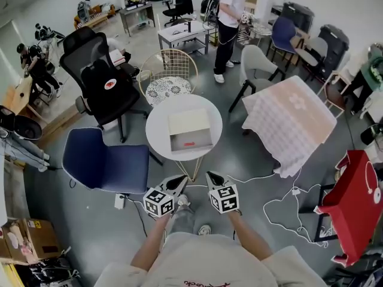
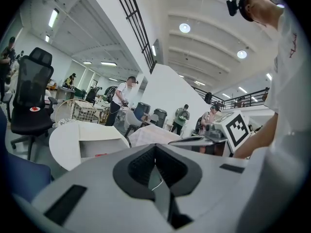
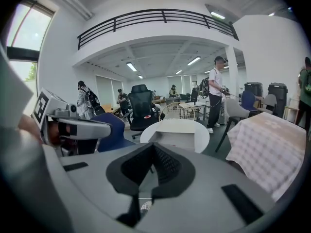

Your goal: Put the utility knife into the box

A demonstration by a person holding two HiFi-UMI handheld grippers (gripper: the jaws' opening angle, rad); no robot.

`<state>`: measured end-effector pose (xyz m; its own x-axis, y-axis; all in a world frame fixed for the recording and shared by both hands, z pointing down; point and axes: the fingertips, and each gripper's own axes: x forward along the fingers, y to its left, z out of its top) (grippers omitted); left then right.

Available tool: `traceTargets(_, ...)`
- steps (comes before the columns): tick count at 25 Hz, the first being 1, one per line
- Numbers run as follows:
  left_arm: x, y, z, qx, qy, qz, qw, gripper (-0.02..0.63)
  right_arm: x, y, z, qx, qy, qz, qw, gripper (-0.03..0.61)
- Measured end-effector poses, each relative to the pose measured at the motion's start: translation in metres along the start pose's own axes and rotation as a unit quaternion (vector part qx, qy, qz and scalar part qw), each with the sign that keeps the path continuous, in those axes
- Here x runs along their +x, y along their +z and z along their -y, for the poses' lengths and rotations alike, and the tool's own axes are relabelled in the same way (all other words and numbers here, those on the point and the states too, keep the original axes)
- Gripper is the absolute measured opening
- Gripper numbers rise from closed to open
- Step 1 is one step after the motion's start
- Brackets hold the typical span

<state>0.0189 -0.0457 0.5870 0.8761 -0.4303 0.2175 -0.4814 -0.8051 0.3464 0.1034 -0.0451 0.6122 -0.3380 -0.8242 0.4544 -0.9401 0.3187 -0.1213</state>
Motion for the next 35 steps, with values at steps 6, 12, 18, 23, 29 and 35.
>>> traceTargets(6,-0.005,-0.006,0.033,0.012,-0.008,0.010,0.9998,0.011,-0.033,-0.004,-0.007,-0.006,-0.004,0.021,1.000,0.017)
traceTargets(12,-0.013,-0.012,0.047,0.019,-0.006,0.016,0.9997,0.011,-0.048,-0.015,-0.022,-0.017,0.003,0.022,1.000,0.017)
traceTargets(18,-0.023,-0.022,0.057,0.018,-0.001,0.018,0.9997,0.011,-0.058,-0.034,-0.040,-0.027,0.017,0.014,0.999,0.017)
traceTargets(23,-0.028,-0.022,0.060,0.018,0.004,0.022,0.9996,0.011,-0.061,-0.036,-0.046,-0.028,0.021,0.011,0.999,0.017)
traceTargets(29,-0.028,-0.020,0.064,0.023,0.000,0.021,0.9995,0.011,-0.061,-0.034,-0.052,-0.033,0.025,0.014,0.999,0.015)
traceTargets(35,-0.026,-0.017,0.071,0.026,-0.010,0.030,0.9991,0.011,-0.059,-0.033,-0.053,-0.033,0.028,0.019,0.999,0.017)
